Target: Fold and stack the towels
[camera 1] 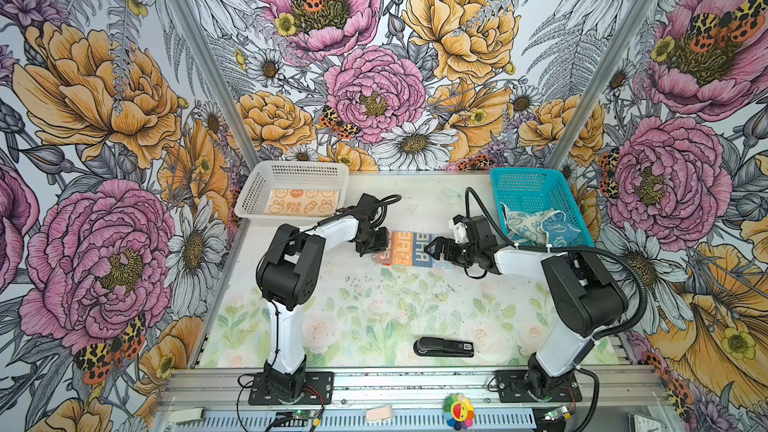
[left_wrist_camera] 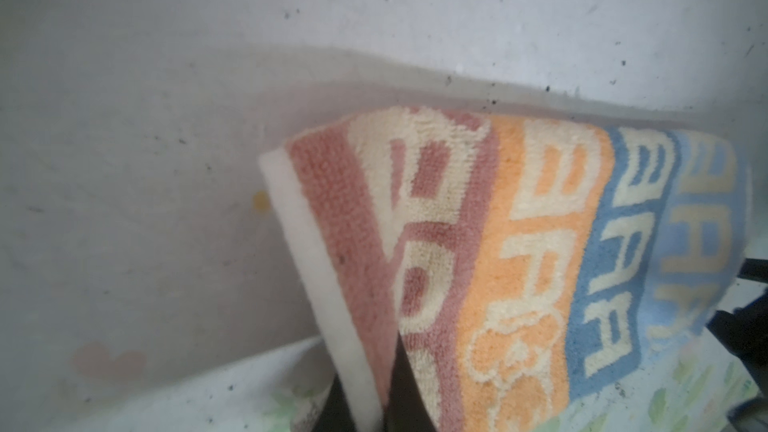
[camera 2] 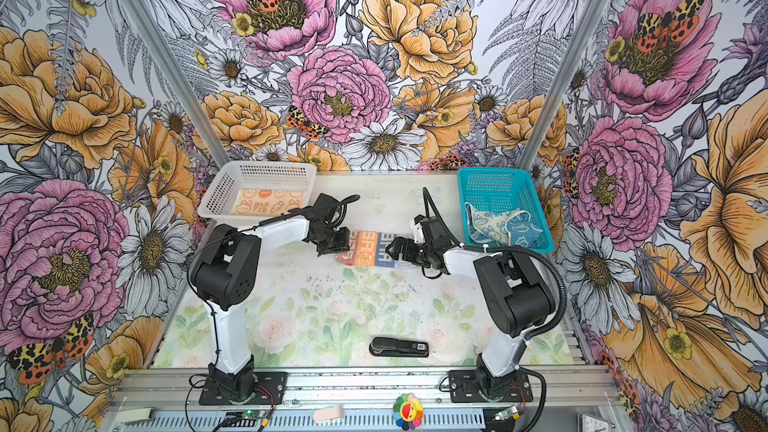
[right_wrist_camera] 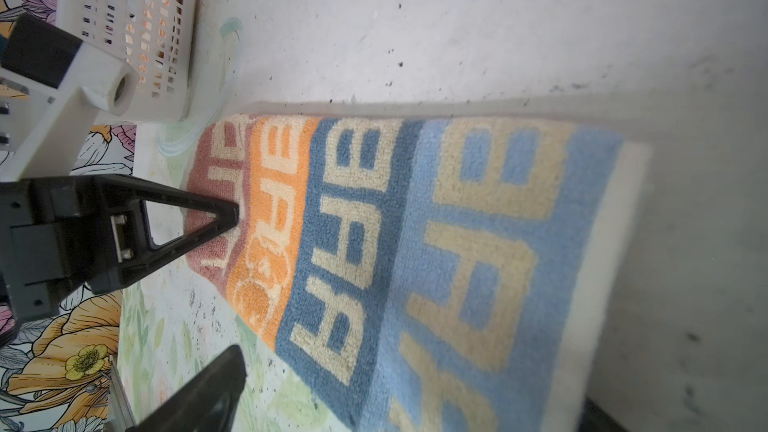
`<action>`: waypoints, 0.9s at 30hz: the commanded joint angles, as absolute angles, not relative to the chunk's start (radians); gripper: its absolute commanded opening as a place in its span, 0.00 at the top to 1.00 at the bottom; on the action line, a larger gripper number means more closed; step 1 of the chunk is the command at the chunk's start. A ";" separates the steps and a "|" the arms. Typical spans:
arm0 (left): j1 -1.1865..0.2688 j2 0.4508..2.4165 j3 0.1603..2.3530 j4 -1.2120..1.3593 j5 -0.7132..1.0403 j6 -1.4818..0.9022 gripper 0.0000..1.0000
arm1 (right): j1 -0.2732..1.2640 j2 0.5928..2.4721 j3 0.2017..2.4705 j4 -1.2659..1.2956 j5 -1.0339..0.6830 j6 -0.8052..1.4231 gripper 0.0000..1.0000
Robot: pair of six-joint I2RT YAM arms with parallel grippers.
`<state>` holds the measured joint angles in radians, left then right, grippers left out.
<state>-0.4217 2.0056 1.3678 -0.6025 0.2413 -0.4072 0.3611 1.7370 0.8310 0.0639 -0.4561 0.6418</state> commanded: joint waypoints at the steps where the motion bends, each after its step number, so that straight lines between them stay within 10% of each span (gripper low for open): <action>1: -0.420 2.010 1.418 -0.645 0.191 -0.367 1.00 | 0.370 1.748 0.839 -0.016 -0.430 0.629 0.01; 27: -0.304 1.967 1.954 -1.002 -0.371 0.118 1.00 | 0.375 1.782 1.265 -0.251 -0.422 0.538 0.01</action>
<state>-0.3294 2.0041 1.9133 -0.9852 -0.2276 0.0154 0.3637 1.7416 1.2049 -0.2062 -0.4301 0.5552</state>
